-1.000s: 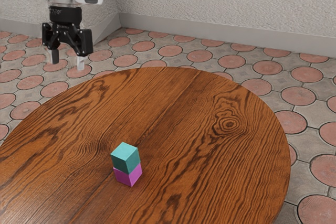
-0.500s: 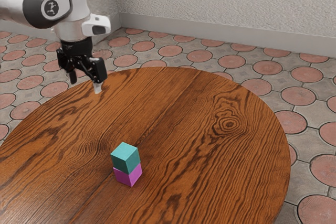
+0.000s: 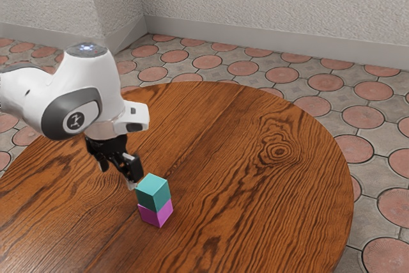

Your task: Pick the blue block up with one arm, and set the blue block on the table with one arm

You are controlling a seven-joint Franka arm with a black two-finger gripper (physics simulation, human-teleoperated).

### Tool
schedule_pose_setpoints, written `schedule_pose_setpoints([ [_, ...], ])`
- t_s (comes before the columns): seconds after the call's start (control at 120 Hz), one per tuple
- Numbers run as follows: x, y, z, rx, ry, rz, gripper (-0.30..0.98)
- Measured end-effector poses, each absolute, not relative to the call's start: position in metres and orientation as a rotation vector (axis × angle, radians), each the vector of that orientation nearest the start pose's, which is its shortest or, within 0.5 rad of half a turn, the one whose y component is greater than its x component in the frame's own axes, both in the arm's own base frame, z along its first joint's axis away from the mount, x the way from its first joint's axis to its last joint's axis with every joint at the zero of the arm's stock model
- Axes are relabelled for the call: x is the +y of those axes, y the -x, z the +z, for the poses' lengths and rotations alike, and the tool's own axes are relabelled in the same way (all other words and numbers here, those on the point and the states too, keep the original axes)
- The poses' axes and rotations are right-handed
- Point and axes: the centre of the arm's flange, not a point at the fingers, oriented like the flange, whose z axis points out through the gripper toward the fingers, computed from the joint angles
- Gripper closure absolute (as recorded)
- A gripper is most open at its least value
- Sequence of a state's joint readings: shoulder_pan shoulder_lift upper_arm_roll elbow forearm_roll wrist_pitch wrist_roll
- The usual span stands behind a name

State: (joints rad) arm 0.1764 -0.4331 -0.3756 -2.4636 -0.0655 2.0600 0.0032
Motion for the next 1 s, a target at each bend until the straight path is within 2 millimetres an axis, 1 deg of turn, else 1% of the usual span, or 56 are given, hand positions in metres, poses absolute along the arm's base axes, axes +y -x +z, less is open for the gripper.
schedule_pose_setpoints([
  [0.075,-0.091,-0.410,0.429,0.206,3.045,-0.033,0.00],
  [0.2,-0.089,-0.429,0.406,0.183,3.051,-0.039,0.00],
  [0.342,-0.092,-0.451,0.402,0.204,3.075,-0.081,0.00],
  [0.4,-0.088,-0.456,0.395,0.201,3.083,-0.077,0.00],
  [0.508,-0.084,-0.460,0.387,0.197,3.087,-0.080,0.00],
  [0.633,-0.084,-0.467,0.375,0.202,3.103,-0.068,0.00],
  [0.833,-0.086,-0.479,0.366,0.220,3.118,-0.065,0.00],
  [1.0,-0.085,-0.482,0.360,0.230,3.121,-0.052,0.00],
])
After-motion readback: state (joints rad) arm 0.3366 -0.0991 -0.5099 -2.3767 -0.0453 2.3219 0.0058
